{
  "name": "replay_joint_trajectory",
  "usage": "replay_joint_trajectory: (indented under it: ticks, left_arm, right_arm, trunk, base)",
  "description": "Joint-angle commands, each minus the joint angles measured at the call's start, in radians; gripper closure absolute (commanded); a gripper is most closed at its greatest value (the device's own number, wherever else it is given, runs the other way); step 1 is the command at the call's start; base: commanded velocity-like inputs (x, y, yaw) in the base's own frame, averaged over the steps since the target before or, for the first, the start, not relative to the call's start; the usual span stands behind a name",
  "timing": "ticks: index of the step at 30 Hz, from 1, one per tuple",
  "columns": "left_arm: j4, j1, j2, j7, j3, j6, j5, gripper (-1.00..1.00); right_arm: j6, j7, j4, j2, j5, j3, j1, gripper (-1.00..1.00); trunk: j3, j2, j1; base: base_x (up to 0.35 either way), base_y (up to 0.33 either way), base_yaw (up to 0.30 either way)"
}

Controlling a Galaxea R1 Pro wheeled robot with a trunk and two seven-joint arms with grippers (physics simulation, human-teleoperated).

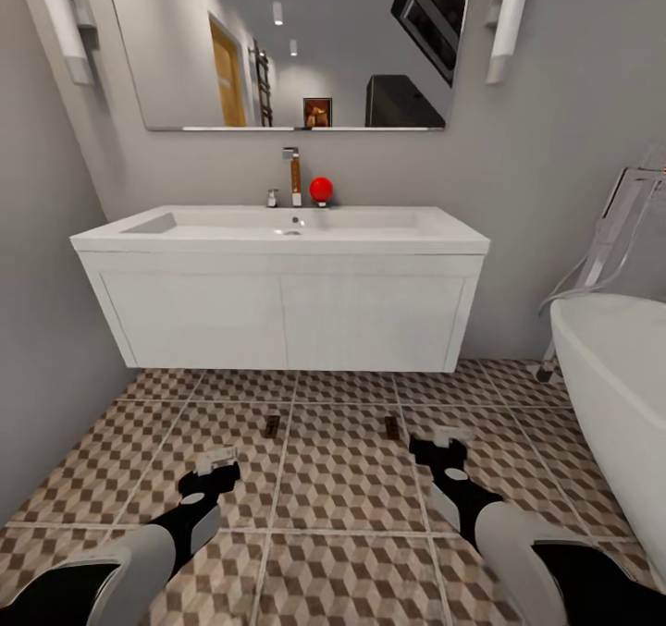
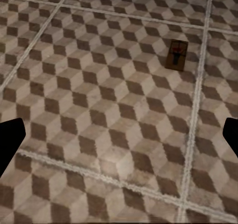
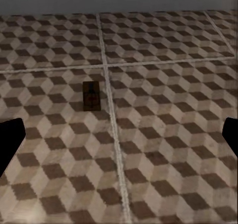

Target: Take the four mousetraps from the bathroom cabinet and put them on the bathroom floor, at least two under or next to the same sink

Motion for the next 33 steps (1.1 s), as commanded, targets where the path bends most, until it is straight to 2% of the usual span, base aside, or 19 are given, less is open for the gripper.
replay_joint_trajectory:
  ticks: [1, 9, 21, 26, 33]
  left_arm:
    - [0.005, -0.001, 0.0, -0.001, 0.005, -0.005, 0.01, -1.0]
    - [0.02, 0.001, -0.001, 0.001, 0.005, 0.0, 0.022, -1.0]
    - [0.022, 0.007, -0.003, 0.001, 0.005, 0.003, 0.027, -1.0]
    - [0.022, 0.008, -0.003, 0.0, 0.005, 0.004, 0.027, -1.0]
    - [0.023, 0.014, -0.003, -0.001, 0.005, 0.007, 0.028, -1.0]
  right_arm:
    - [-0.004, -0.001, 0.011, -0.004, 0.002, -0.003, -0.001, -1.0]
    - [-0.004, 0.002, 0.075, -0.036, 0.003, -0.002, 0.003, -1.0]
    - [-0.004, 0.006, 0.091, -0.064, 0.005, 0.001, 0.006, -1.0]
    - [-0.001, 0.006, 0.092, -0.067, 0.005, 0.001, 0.032, -1.0]
    - [0.032, 0.007, 0.093, -0.068, 0.005, 0.001, 0.103, -1.0]
  trunk:
    - [0.003, 0.0, -0.001]
    - [0.034, 0.002, -0.004]
    - [0.08, 0.005, -0.01]
    - [0.1, 0.006, -0.012]
    - [0.127, 0.007, -0.015]
  base:
    - [0.0, 0.0, 0.0]
    - [0.0, 0.0, 0.0]
    - [0.0, 0.0, 0.0]
    - [0.0, 0.0, 0.0]
    - [0.0, 0.0, 0.0]
